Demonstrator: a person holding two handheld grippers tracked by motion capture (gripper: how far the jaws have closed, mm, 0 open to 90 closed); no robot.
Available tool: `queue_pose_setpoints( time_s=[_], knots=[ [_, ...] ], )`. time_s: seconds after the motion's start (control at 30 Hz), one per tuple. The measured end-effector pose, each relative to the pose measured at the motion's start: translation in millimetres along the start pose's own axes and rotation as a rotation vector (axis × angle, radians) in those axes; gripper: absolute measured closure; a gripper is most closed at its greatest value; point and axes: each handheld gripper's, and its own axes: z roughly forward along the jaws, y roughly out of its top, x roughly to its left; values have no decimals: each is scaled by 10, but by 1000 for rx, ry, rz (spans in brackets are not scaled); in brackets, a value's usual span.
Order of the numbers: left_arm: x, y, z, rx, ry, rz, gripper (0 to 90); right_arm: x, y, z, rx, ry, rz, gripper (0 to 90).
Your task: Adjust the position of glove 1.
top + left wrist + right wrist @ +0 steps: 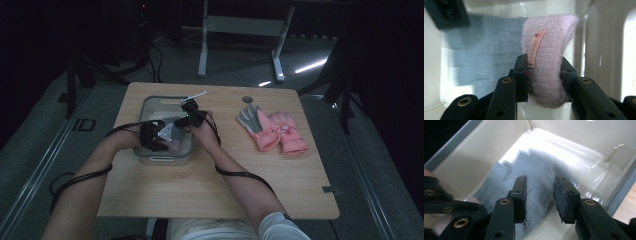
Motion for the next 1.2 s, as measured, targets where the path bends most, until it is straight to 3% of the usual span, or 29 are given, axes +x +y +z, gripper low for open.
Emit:
queue_pose_setpoints(
  time_s=[0.2, 0.33, 0.4, 0.43, 0.47, 0.67, 0.87, 1.03, 1.1, 1.2],
  knots=[
    [22, 32, 41, -1, -4, -22, 646, -27, 10, -135, -40, 27, 8, 581],
    [39, 63, 42, -5, -13, -83, 621, -50, 15, -252, -72, 39, 1, 539],
    [44, 73, 34, 5, -19, -98, 581, -64, 12, -312, -89, 37, 3, 537],
    [51, 81, 24, 14, -22, -125, 555, -73, 9, -333, -95, 41, 3, 533],
    [63, 87, 10, 21, -25, -161, 517, -83, 3, -367, -101, 41, 3, 526],
    [74, 100, -160, 1, 10, -217, 410, -131, -34, -518, -122, 49, -1, 487],
    [46, 160, -317, -12, 34, -232, 362, -208, -108, -658, -134, 57, -2, 462],
    [19, 260, -409, -81, 26, -284, 285, -260, -228, -839, -150, 66, -28, 401],
    [23, 306, -426, -102, 14, -303, 187, -294, -277, -888, -148, 78, -34, 362],
    [19, 400, -436, -135, 2, -330, 123, -358, -359, -970, -158, 92, -36, 297]
  ],
)
